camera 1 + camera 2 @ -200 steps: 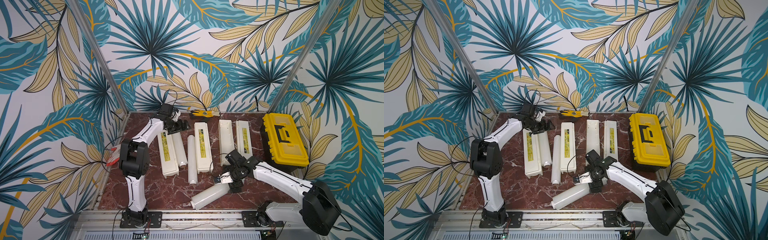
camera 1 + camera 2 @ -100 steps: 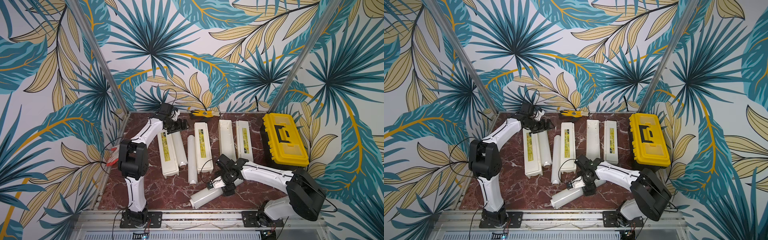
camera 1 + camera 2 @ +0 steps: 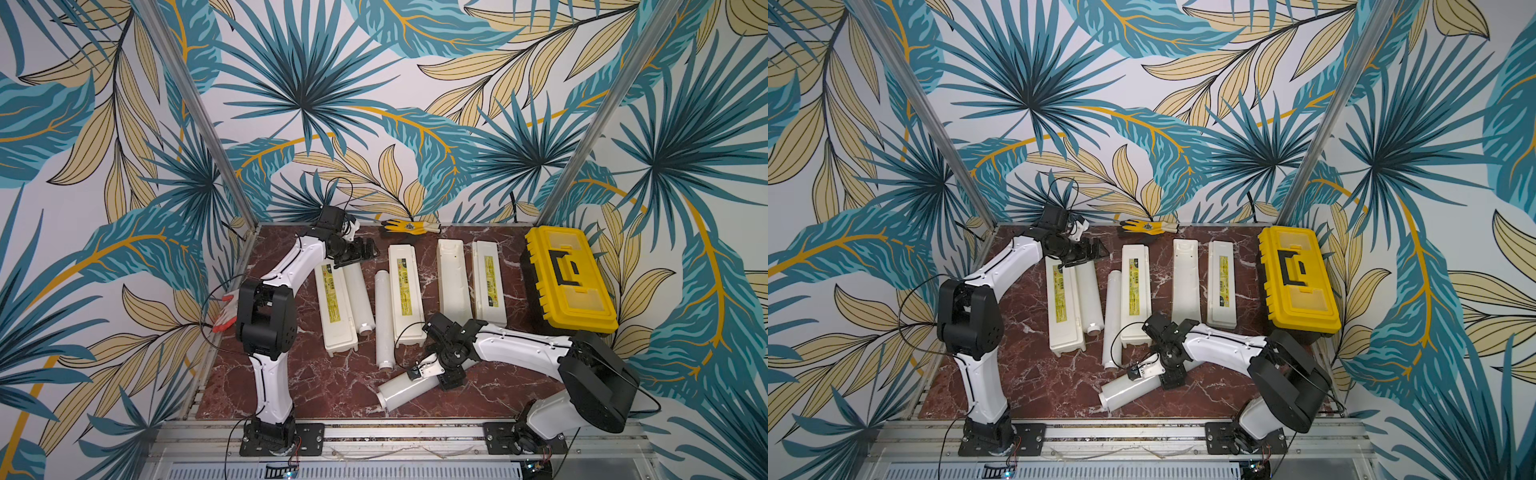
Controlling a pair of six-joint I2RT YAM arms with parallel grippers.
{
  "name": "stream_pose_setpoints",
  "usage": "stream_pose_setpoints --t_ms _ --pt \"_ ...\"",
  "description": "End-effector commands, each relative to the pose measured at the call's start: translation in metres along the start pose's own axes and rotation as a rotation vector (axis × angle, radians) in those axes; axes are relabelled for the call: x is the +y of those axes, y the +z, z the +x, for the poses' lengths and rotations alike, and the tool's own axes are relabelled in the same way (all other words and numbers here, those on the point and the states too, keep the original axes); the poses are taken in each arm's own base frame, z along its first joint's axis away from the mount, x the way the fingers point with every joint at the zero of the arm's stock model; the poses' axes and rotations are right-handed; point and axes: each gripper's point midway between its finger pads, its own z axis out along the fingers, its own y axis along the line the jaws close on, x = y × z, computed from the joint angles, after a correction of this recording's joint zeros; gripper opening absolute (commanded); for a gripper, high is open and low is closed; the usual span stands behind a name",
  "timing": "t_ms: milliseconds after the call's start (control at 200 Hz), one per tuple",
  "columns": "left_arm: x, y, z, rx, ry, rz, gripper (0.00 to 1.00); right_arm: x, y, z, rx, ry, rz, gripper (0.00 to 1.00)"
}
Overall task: Put plastic wrap rolls into dispensers
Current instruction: Pick up the plastic wrap from the center of the board.
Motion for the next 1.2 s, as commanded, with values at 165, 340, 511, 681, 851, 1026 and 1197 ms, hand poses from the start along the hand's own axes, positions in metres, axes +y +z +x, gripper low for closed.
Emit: stream_pose_setpoints --t_ms 165,340,511,681,851,1026,1197 --pt "0.001 -0.008 0.001 -0.009 0.007 0.003 1.0 0.015 0.018 -0.001 0.035 -0.041 -0.031 0.61" --pt "0.0 -0.011 0.0 -0.013 0.01 0.006 1.0 0.014 0.003 -0.016 -0.046 -0.026 -0.009 0.51" --pt "-0.002 -0.013 -0.002 -0.02 0.013 0.008 0.99 0.011 -0.019 -0.023 -0.086 -0.016 0.04 0.46" --pt "-0.004 -0.016 -0.007 -0.032 0.016 0.013 0.99 0.008 -0.052 -0.028 -0.114 0.034 0.104 0.44" --pt "-0.008 -0.019 -0.016 -0.05 0.017 0.026 0.99 0.003 -0.085 -0.032 -0.167 0.142 0.189 0.44" --pt "-0.013 -0.022 -0.025 -0.067 0.026 0.043 0.99 -0.024 -0.116 -0.018 -0.166 0.344 0.355 0.45" --pt "-0.015 -0.019 -0.031 -0.07 0.028 0.055 1.0 -0.072 -0.153 0.001 -0.282 0.693 0.495 0.45"
